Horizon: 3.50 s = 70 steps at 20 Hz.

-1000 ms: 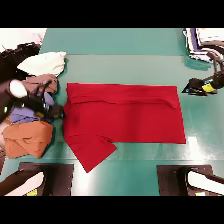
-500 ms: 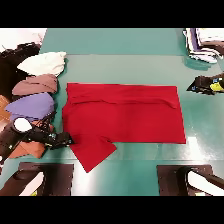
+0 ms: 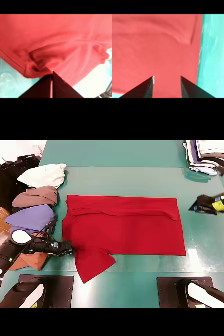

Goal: Fold the shirts.

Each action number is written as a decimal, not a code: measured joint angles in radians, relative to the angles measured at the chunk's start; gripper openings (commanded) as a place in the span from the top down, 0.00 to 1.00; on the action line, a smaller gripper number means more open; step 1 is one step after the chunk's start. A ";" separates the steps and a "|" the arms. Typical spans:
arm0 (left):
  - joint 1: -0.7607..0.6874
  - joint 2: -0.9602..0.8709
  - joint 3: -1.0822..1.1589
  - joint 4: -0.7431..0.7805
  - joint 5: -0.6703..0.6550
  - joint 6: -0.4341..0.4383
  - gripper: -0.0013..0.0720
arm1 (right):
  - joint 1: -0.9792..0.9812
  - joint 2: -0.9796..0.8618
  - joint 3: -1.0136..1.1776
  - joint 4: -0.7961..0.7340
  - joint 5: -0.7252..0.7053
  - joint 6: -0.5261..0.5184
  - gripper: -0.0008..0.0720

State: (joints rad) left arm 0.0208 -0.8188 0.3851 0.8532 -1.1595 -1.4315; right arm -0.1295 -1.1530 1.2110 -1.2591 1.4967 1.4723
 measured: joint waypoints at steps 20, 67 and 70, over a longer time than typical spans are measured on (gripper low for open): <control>0.000 0.001 0.069 0.011 -0.010 0.064 0.95 | -0.294 0.179 -0.752 0.130 -0.223 0.011 0.97; -0.093 -0.712 0.931 0.055 0.087 0.095 0.95 | -0.268 -0.527 0.048 0.302 -0.042 -0.195 0.21; -0.169 -0.713 0.931 0.049 0.139 0.059 0.95 | -0.242 -0.553 -0.007 0.382 -0.068 -0.237 0.67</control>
State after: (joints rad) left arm -0.1486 -1.5322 1.3163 0.9024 -1.0203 -1.3727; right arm -0.3714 -1.7058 1.2041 -0.8768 1.4284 1.2358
